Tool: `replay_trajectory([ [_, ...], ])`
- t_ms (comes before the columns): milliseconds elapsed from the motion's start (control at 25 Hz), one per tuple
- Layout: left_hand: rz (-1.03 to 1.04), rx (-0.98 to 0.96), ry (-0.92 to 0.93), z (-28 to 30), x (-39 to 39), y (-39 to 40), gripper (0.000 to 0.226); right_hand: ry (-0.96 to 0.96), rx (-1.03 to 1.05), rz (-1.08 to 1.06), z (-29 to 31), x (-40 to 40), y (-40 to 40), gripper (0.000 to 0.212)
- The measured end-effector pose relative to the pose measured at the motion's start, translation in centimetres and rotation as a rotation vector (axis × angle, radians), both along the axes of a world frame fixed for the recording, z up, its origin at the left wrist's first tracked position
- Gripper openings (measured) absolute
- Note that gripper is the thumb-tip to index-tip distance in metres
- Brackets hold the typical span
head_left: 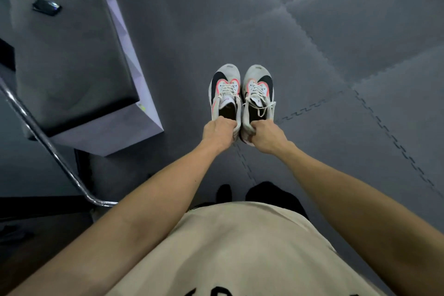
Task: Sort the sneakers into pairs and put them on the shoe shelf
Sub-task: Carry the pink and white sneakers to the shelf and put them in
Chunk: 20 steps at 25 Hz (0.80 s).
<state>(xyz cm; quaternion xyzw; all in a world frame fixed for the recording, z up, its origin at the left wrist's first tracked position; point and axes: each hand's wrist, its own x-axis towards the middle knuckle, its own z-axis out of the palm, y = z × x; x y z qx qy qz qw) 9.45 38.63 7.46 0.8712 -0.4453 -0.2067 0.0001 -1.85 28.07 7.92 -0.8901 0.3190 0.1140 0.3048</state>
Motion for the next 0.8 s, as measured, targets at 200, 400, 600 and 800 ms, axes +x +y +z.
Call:
replay_trajectory([
  [200,-0.006,0.03,-0.016,-0.2,6.6,-10.5,0.007,0.009,0.042,-0.01,-0.4,6.8,-10.6,0.028],
  [400,0.041,0.027,-0.004,0.1,12.0,-24.6,0.003,0.023,0.033,0.029,-0.1,12.7,-25.0,0.027],
  [600,0.116,0.012,0.019,1.6,16.5,-36.6,0.005,0.029,0.011,0.079,2.0,17.7,-37.8,0.022],
  [800,0.155,-0.001,0.016,1.8,23.2,-46.4,0.004,0.011,0.012,0.1,1.8,24.8,-47.8,0.013],
])
